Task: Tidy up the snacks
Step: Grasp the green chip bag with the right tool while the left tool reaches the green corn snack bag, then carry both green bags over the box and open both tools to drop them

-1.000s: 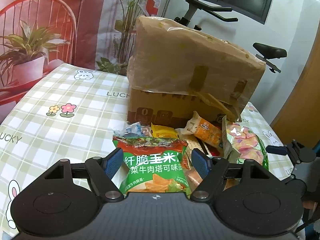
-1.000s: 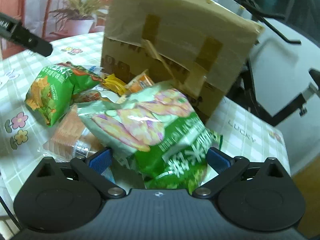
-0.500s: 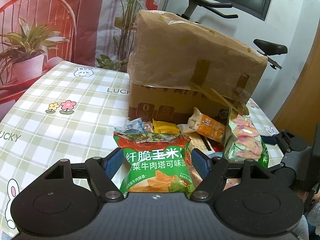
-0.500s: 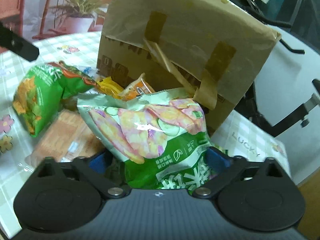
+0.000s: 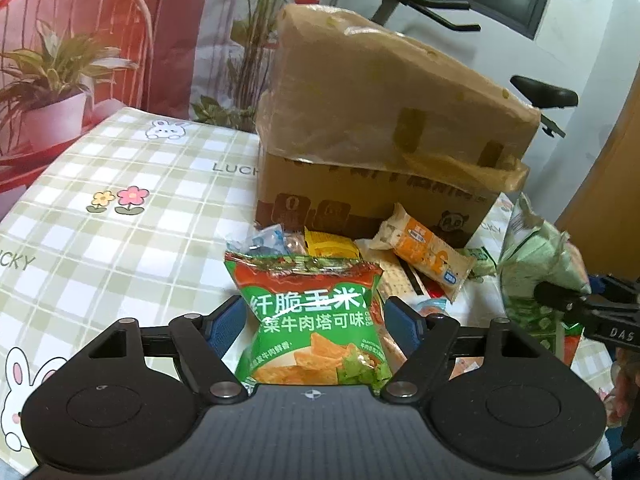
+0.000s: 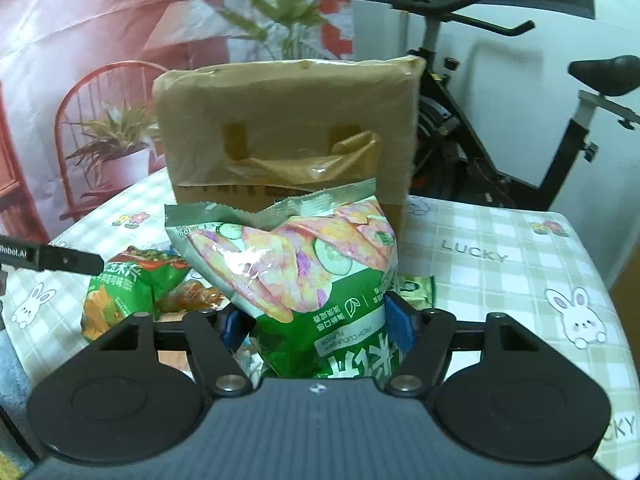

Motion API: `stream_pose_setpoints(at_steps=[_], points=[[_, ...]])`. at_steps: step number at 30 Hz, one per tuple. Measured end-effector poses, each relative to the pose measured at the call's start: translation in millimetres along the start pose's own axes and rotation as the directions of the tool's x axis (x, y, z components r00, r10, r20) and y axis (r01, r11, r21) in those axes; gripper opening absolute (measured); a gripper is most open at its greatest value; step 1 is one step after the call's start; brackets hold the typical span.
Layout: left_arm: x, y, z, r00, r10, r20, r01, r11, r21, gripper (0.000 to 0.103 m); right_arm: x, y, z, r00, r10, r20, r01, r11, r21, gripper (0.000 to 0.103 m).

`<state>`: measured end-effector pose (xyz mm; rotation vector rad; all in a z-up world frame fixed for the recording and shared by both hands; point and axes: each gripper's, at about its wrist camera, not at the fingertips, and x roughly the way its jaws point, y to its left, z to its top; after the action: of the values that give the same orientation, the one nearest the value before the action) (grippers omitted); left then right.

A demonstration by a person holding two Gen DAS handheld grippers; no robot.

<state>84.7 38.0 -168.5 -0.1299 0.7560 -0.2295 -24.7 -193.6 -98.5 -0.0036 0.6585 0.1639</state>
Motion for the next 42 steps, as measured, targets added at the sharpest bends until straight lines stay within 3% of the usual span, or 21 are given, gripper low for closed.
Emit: stream_pose_setpoints(at_steps=[14, 18, 22, 26, 34, 42], points=[[43, 1, 0, 0.997, 0.029, -0.078, -0.028, 0.999, 0.021, 0.085, -6, -5, -7, 0.999, -0.049, -0.007, 0.05, 0.998, 0.041, 0.07], [42, -4, -4, 0.997, 0.043, -0.07, -0.04, 0.998, 0.04, 0.072, -9, -7, -5, 0.998, -0.064, 0.002, 0.064, 0.997, 0.049, 0.07], [16, -8, -2, 1.0, 0.018, 0.014, -0.018, 0.999, 0.051, 0.069, -19, -11, -2, 0.995, -0.094, 0.032, 0.092, 0.994, 0.066, 0.07], [-15, -13, 11, 0.992, 0.014, 0.123, -0.022, 0.998, 0.064, 0.069, -35, -19, 10, 0.988, -0.125, 0.095, 0.118, 0.99, 0.083, 0.07], [-48, -35, 43, 0.957, -0.005, 0.289, -0.031, 0.993, 0.117, 0.07, -56, -30, 45, 0.964, -0.15, 0.221, 0.133, 0.987, 0.093, 0.07], [-62, -50, 85, 0.922, -0.041, 0.386, -0.025, 0.986, 0.165, 0.07, -68, -38, 89, 0.939, -0.103, 0.328, 0.072, 0.992, 0.105, 0.07]])
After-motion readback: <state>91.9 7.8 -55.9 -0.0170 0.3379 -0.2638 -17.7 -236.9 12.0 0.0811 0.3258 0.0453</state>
